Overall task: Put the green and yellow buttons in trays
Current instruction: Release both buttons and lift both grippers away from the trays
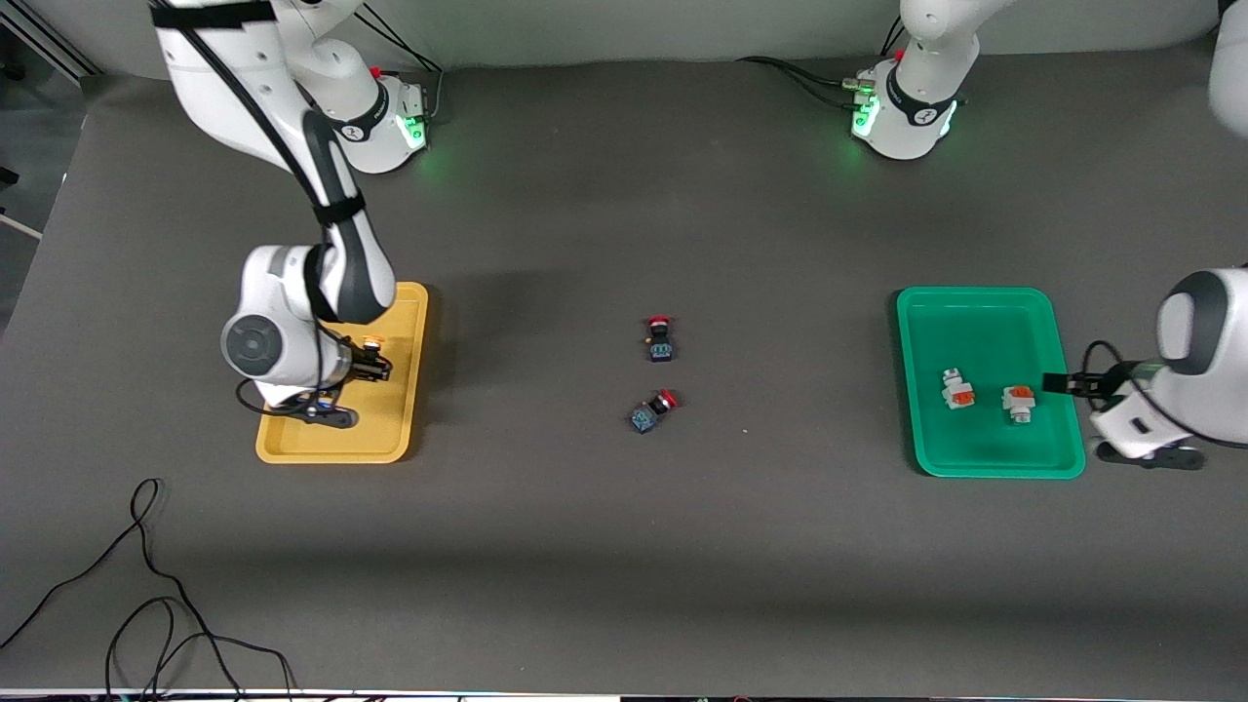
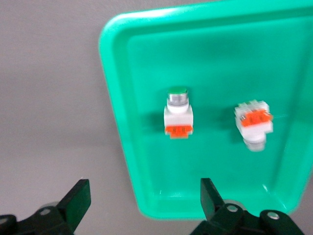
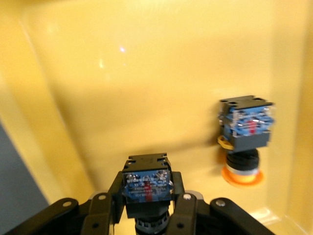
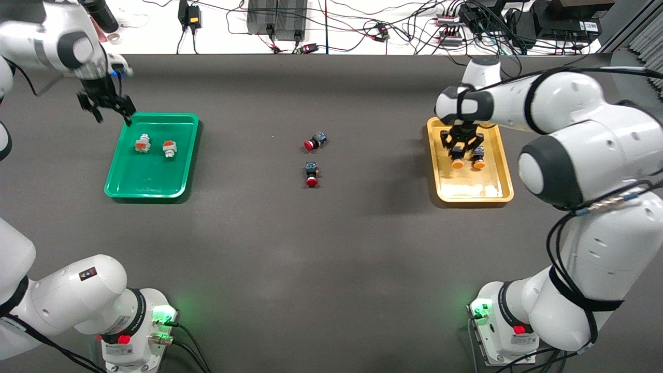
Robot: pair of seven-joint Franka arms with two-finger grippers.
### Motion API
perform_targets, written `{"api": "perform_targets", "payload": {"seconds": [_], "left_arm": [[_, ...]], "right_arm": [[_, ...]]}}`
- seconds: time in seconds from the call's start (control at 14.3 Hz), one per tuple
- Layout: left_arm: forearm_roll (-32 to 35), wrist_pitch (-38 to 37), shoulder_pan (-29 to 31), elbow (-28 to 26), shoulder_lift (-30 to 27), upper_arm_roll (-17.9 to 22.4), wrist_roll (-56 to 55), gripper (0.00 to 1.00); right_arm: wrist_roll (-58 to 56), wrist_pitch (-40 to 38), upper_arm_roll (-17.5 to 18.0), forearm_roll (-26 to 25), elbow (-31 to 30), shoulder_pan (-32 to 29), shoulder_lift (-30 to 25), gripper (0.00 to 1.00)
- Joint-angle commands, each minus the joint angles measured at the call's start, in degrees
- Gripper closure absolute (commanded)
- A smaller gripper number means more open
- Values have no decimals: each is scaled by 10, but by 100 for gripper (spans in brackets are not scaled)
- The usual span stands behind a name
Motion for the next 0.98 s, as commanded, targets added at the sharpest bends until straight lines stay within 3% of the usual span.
{"api": "perform_targets", "payload": {"seconds": [0.0,0.21,0.35,0.49,0.7,0.77,0.91], "left_arm": [[-20,-78,2,44,-48,-18,36,0],[-105,-110,19,45,-124,-15,65,0],[-130,-130,20,45,-165,-17,69,0],[-157,-145,19,43,-198,-17,69,0],[-195,-148,10,24,-254,-11,69,0],[-198,-146,-14,16,-270,3,68,0],[-207,-147,-113,14,-293,90,64,0]], "right_arm": [[-30,-4,-6,15,7,5,-9,2],[-29,-53,-13,15,22,5,-47,0],[-23,-115,-29,2,53,7,-101,0],[-21,-210,-49,-55,117,6,-154,0],[-25,-330,-80,-72,238,5,-167,0],[-27,-359,-88,-72,275,4,-167,0],[-31,-413,-99,-72,326,5,-175,0]]}}
